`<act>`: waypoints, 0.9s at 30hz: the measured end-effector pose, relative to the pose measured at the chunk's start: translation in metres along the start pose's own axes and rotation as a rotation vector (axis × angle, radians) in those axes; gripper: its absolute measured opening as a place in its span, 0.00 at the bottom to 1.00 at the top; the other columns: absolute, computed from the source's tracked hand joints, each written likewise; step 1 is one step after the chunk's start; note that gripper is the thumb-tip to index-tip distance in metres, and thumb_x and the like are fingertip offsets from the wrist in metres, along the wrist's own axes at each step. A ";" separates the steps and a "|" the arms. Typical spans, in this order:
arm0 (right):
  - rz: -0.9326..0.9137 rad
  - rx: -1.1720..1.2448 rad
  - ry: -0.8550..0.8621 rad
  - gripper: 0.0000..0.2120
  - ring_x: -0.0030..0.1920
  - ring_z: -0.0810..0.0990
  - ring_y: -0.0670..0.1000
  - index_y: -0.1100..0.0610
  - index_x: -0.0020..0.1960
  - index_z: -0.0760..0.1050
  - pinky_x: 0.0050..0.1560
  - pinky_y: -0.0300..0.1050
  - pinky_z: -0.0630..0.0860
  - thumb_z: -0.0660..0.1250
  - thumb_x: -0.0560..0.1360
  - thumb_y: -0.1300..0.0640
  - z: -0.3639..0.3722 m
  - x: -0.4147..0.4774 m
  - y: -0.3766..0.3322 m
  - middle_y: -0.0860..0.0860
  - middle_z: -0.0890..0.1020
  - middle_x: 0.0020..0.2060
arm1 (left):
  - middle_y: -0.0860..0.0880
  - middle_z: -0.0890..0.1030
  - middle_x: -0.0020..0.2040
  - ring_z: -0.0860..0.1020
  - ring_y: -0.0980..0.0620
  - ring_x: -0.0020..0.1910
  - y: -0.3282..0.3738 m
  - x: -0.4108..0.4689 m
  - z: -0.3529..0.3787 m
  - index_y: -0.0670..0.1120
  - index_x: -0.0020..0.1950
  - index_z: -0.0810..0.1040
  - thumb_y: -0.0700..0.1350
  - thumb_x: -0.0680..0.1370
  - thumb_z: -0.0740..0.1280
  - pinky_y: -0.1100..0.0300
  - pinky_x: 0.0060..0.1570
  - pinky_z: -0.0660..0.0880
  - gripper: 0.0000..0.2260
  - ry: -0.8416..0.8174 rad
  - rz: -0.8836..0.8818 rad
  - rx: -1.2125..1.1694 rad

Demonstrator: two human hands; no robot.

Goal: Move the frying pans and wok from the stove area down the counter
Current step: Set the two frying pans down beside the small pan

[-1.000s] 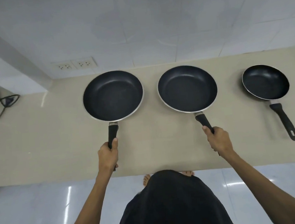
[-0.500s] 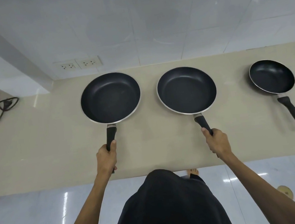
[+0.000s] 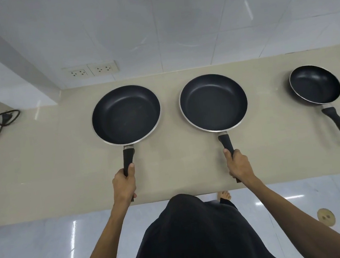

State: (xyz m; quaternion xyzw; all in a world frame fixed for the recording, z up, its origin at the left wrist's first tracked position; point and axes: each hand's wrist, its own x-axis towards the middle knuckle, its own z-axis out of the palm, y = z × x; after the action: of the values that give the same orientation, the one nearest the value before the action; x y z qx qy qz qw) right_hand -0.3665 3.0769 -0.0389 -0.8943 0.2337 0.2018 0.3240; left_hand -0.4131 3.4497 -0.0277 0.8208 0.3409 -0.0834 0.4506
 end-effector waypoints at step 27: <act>0.058 0.012 -0.079 0.23 0.29 0.81 0.53 0.61 0.55 0.68 0.24 0.41 0.74 0.54 0.84 0.40 0.007 -0.003 -0.010 0.58 0.79 0.41 | 0.44 0.73 0.33 0.72 0.46 0.24 -0.016 0.008 0.004 0.42 0.43 0.72 0.62 0.82 0.60 0.54 0.24 0.76 0.23 -0.035 -0.028 -0.042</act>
State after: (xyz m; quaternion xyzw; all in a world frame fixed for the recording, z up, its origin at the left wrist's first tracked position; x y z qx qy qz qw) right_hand -0.3650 3.0891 -0.0380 -0.8765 0.2479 0.2446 0.3324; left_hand -0.4167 3.4563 -0.0440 0.8048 0.3459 -0.0969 0.4725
